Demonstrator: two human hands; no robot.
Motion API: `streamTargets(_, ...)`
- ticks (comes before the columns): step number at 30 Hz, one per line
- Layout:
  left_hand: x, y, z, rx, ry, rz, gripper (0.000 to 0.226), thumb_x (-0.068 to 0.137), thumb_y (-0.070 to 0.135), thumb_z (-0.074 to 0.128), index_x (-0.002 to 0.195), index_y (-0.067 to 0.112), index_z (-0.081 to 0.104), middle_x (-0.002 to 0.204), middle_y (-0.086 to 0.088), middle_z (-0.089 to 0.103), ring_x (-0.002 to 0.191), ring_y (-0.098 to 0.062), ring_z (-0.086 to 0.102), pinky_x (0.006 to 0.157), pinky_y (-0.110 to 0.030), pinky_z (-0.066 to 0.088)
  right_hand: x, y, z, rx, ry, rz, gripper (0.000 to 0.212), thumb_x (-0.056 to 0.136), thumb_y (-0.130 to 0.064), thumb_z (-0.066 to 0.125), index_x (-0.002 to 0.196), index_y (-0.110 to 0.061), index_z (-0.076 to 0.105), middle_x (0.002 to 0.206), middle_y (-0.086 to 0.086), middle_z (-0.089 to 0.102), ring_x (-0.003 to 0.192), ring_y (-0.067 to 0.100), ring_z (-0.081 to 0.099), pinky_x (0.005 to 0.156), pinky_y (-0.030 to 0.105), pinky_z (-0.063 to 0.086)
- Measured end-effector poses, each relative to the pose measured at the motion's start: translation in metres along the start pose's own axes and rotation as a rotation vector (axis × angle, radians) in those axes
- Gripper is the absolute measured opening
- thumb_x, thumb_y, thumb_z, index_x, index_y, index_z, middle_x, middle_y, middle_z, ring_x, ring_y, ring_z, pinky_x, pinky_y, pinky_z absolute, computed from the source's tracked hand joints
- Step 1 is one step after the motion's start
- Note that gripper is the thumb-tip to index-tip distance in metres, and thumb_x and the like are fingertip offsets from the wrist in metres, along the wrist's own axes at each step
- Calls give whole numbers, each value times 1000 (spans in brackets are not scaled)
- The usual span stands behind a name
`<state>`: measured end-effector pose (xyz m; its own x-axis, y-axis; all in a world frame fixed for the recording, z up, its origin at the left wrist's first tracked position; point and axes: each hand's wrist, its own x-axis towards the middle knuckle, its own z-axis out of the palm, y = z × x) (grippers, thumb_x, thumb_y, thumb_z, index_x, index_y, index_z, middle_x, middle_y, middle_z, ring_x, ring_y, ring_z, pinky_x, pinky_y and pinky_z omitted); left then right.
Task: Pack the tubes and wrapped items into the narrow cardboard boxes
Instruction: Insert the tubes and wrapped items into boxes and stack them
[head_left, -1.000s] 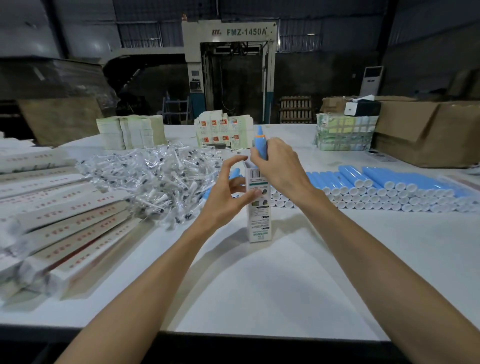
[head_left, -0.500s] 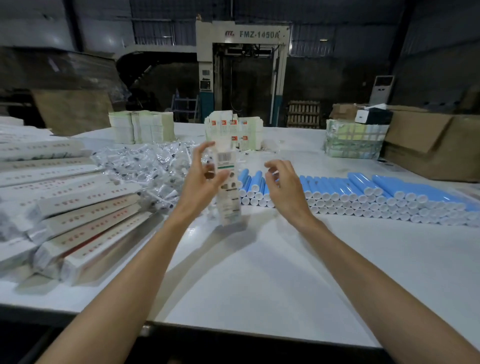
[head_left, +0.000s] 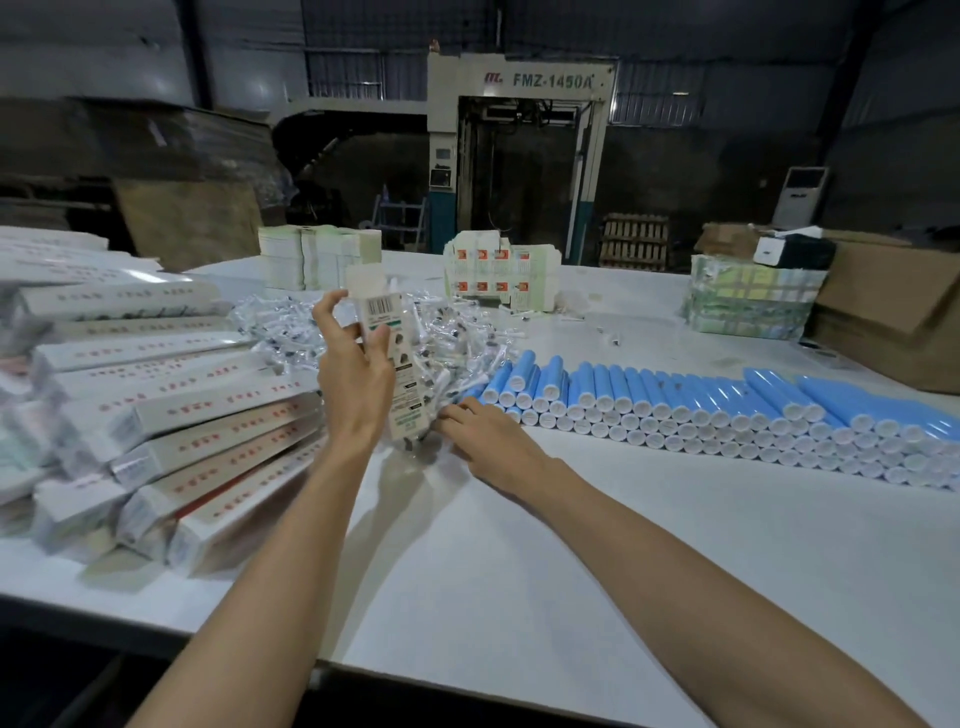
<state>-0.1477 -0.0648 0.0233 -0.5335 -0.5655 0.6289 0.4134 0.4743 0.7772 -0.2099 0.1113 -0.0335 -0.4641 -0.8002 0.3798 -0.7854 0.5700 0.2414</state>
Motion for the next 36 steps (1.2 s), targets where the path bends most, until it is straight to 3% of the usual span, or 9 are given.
streamTargets(9, -4, 6, 1, 27, -27, -9, 51, 111, 21, 57, 151, 28, 26, 102, 2, 78, 76, -20, 74, 73, -53, 63, -10, -1, -1, 113, 208, -8, 18, 99, -10, 62, 116, -9, 69, 138, 8, 59, 119, 27, 60, 79, 37, 52)
streamTargets(12, -5, 5, 2, -1, -25, -31, 50, 111, 21, 56, 152, 28, 27, 98, -1, 78, 72, -21, 72, 71, -51, 63, -13, 0, 1, 150, 271, -129, 13, 102, -17, 63, 107, -7, 69, 122, 9, 64, 104, 27, 61, 76, 32, 48)
streamTargets(15, -6, 3, 2, -28, -18, -45, 50, 111, 21, 55, 151, 31, 27, 94, -1, 77, 72, -26, 72, 67, -48, 61, -5, -2, 2, 171, 186, -226, 23, 100, -15, 67, 122, -10, 72, 117, 10, 63, 110, 30, 56, 85, 40, 51)
streamTargets(19, -3, -2, 2, -137, 38, -87, 50, 111, 20, 57, 151, 31, 29, 95, 0, 77, 65, -4, 70, 59, -25, 57, 0, -4, 2, 203, 206, -219, 23, 99, -14, 67, 121, -8, 69, 126, 11, 59, 120, 28, 52, 93, 39, 49)
streamTargets(22, 2, -4, 1, -182, 105, -142, 48, 111, 21, 57, 148, 33, 29, 98, 2, 76, 70, -7, 74, 67, -39, 63, -9, -2, 5, 383, 283, -55, 10, 94, -9, 66, 104, -6, 64, 109, 7, 63, 104, 18, 51, 90, 38, 49)
streamTargets(25, 4, -2, 0, -235, 124, -159, 47, 110, 20, 58, 146, 32, 31, 101, 4, 75, 73, -3, 75, 69, -36, 63, -21, 5, -8, 801, 427, 371, 6, 98, -16, 69, 100, -17, 64, 95, -3, 66, 86, 9, 59, 81, 25, 50)
streamTargets(30, -9, 18, 8, -348, -75, -127, 49, 106, 20, 68, 141, 34, 36, 112, 2, 75, 89, -6, 79, 69, -23, 62, -43, 30, -68, 1314, 838, 679, 27, 96, -17, 75, 117, -22, 58, 95, 2, 78, 86, 11, 73, 80, 20, 56)
streamTargets(32, -20, 31, 19, -376, -197, -104, 52, 103, 14, 71, 139, 31, 39, 114, -2, 77, 94, -12, 80, 78, -31, 66, -58, 40, -95, 1366, 938, 649, 37, 96, -18, 74, 126, -23, 54, 100, 6, 80, 89, 17, 74, 85, 25, 59)
streamTargets(36, -47, 51, 48, -347, -500, -33, 56, 98, 14, 78, 136, 29, 40, 118, -4, 79, 102, -16, 79, 92, -45, 64, -87, 57, -136, 1300, 1106, 564, 25, 97, -22, 75, 117, -14, 63, 99, 14, 78, 94, 35, 74, 92, 44, 61)
